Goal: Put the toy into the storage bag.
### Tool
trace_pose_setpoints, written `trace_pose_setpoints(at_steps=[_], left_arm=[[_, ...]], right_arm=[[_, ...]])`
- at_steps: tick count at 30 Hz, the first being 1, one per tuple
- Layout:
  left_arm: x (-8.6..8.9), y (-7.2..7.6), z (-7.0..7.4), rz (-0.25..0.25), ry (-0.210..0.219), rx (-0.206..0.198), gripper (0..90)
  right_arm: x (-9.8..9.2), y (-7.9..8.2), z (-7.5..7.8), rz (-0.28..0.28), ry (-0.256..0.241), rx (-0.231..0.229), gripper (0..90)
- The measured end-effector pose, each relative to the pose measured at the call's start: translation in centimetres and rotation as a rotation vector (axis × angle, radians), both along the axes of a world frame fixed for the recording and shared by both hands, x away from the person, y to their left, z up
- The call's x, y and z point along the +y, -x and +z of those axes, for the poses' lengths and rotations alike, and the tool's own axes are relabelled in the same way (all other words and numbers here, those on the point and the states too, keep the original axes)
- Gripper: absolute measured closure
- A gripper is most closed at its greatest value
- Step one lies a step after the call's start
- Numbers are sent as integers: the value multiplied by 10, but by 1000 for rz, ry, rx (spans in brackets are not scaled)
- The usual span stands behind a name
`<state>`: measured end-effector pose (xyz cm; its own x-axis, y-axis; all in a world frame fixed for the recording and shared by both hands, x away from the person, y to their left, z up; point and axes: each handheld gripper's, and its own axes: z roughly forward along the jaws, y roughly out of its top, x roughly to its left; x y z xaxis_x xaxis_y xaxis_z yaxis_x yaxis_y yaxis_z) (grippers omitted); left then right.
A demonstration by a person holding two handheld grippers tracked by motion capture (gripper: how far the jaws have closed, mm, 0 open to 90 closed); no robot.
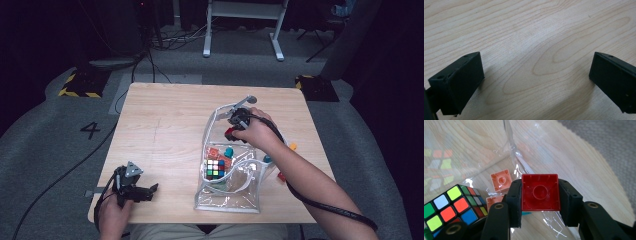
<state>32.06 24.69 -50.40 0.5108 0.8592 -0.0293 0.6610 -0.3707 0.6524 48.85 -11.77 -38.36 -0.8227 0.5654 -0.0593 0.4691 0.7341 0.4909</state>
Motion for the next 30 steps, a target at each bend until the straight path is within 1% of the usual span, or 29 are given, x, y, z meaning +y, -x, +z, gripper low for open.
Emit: trace_pose_setpoints(at_steps=[1, 2, 3, 4, 5, 6, 7, 9, 10, 13, 14, 16, 17, 18, 20, 21, 22, 23, 24, 25, 27, 30], left_arm=[[0, 0, 0, -2, 1, 3, 0], [0, 0, 0, 1, 1, -2, 0], [0, 0, 0, -2, 0, 4, 0], [0, 0, 0, 2, 1, -1, 0], [0, 0, 0, -2, 1, 4, 0], [0, 0, 0, 1, 1, -2, 0], [0, 0, 0, -2, 0, 4, 0], [0, 0, 0, -2, 1, 4, 0], [0, 0, 0, 2, 1, -3, 0], [0, 0, 0, 0, 0, 2, 0], [0, 0, 0, 2, 1, -1, 0], [0, 0, 0, -2, 1, 3, 0], [0, 0, 0, 1, 1, -2, 0], [0, 0, 0, -2, 1, 4, 0], [0, 0, 0, 2, 1, -2, 0], [0, 0, 0, 1, 1, -2, 0], [0, 0, 0, 2, 1, -1, 0], [0, 0, 0, -1, 3, 0, 0], [0, 0, 0, 2, 1, -2, 0], [0, 0, 0, 2, 3, -3, 0], [0, 0, 0, 1, 0, 1, 0], [0, 0, 0, 2, 1, -2, 0]], right_arm=[[1, 1, -1, -5, -1, 17, 590], [1, 1, -2, 1, 10, 10, 589], [2, 1, -3, 5, 13, 21, 588], [3, 2, -4, 3, 6, 25, 588], [2, 1, -5, 13, 18, 19, 587], [3, 1, -5, 8, 37, 15, 586], [3, 1, -6, 10, 24, 19, 585], [3, 1, -7, 16, 36, 21, 580], [3, 1, -7, 17, 42, 18, 573], [4, 1, -8, 24, 40, 15, 571], [5, 1, -9, 27, 29, 21, 575], [5, 1, -9, 31, 35, 19, 566], [5, 1, -9, 31, 31, 22, 554], [5, 1, -9, 34, 26, 23, 542], [4, 2, -7, 31, 3, 12, 521], [4, 2, -5, 28, 5, 6, 513], [3, 2, -4, 31, -11, 9, 501], [2, 2, -2, 35, -14, -4, 491], [1, 3, 0, 37, -29, -6, 483], [1, 4, 2, 42, -50, -9, 475], [-1, 6, 10, 48, -60, -18, 468], [-4, 11, 20, 62, -99, -30, 460]])
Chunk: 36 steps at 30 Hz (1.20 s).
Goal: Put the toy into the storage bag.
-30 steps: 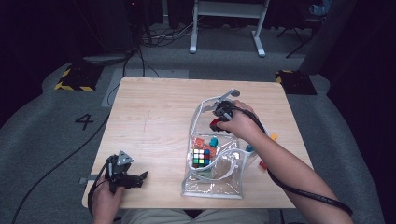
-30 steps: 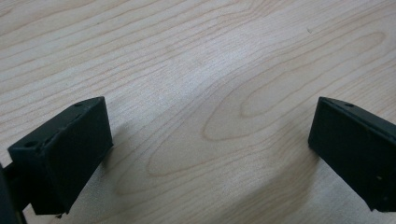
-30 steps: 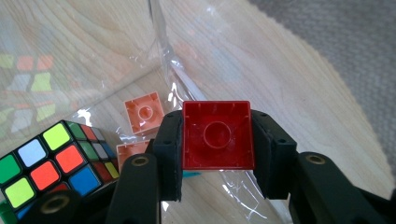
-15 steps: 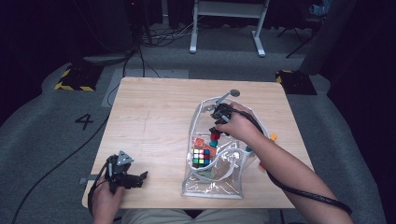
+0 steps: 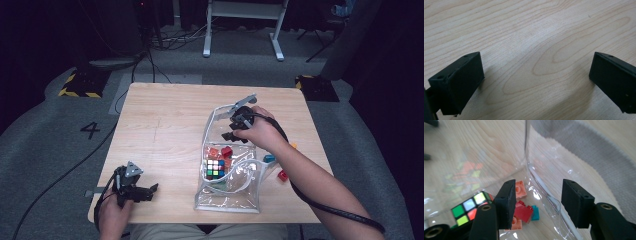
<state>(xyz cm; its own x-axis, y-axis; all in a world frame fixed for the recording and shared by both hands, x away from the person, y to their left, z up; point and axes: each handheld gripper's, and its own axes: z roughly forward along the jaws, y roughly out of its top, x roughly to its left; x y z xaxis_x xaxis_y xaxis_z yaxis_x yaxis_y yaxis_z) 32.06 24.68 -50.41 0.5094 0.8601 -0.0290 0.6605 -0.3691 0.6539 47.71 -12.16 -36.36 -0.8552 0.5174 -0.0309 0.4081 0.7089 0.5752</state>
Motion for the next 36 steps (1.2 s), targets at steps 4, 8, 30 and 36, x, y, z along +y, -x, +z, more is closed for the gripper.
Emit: trace_pose_setpoints(at_steps=[4, 8, 30, 36], left_arm=[[0, 0, 0, -3, 0, 5, 0], [0, 0, 0, 0, 0, 1, 0], [-1, -2, 0, -13, -1, 0, 0], [-2, -2, 0, -13, -1, 0, 0]], right_arm=[[-7, 9, 18, 3, -63, -10, 450], [-18, 17, 39, -14, -124, -24, 439], [-121, 29, 91, -209, -227, -139, 366], [-156, 23, 83, -294, -219, -144, 366]])
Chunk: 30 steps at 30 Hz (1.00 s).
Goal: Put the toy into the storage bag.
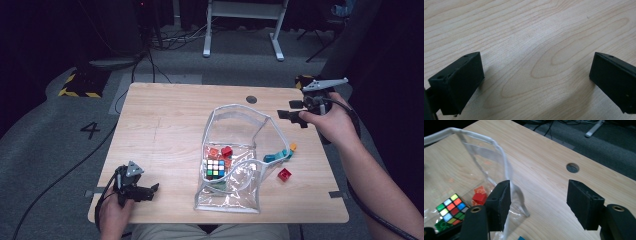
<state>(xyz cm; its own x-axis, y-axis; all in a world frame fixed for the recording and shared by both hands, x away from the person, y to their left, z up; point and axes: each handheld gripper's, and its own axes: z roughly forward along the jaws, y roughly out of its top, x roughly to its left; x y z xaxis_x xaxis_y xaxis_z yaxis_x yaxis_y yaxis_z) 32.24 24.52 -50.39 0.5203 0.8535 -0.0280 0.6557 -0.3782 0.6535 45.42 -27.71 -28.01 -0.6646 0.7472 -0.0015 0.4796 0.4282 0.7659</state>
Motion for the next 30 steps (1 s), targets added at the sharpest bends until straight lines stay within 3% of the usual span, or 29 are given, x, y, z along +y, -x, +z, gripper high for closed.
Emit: trace_pose_setpoints(at_steps=[12, 20, 30], left_arm=[[0, 0, 0, 0, -2, -1, 0], [0, 0, 0, -1, 0, 0, 0], [0, 0, 0, 2, -2, -1, 0]], right_arm=[[-50, -17, -38, -134, 10, 49, 378], [-70, -25, -80, -150, 67, 91, 403], [-79, -27, -124, -161, 68, 152, 398]])
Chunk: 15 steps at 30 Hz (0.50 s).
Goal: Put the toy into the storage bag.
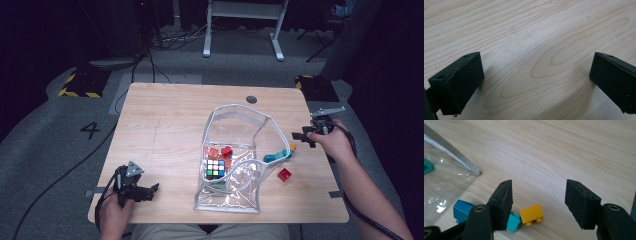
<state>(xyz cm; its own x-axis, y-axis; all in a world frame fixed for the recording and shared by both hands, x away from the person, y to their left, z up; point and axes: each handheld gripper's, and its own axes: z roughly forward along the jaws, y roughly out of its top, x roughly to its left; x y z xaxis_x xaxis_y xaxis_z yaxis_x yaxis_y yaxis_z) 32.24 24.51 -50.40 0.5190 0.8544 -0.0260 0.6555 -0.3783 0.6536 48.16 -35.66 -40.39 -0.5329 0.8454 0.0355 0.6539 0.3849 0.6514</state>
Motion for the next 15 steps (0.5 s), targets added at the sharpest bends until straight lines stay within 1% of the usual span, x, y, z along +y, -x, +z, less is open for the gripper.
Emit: trace_pose_setpoints(at_steps=[1, 2, 3, 4, 5, 9, 13, 15], left_arm=[[0, 0, 0, -3, 5, 1, 0], [0, 0, 0, -1, -2, 3, 0], [0, 0, 0, -3, 4, 1, 0], [0, 0, 0, 0, -1, 1, 0], [0, 0, 0, -2, 4, 1, 0], [0, 0, 0, -3, 1, 3, 0], [0, 0, 0, -1, 2, 1, 0], [0, 0, 0, -2, 0, 4, 0]], right_arm=[[0, 0, -3, -6, -8, 8, 396], [-1, 0, -7, -10, -8, 12, 394], [-2, 0, -11, -9, -14, 17, 394], [-2, -1, -14, -10, -7, 18, 392], [-2, -1, -18, -8, -3, 24, 393], [-1, -2, -31, 4, 26, 40, 398], [0, -2, -42, 9, 25, 62, 400], [0, -2, -47, 5, 25, 73, 416]])
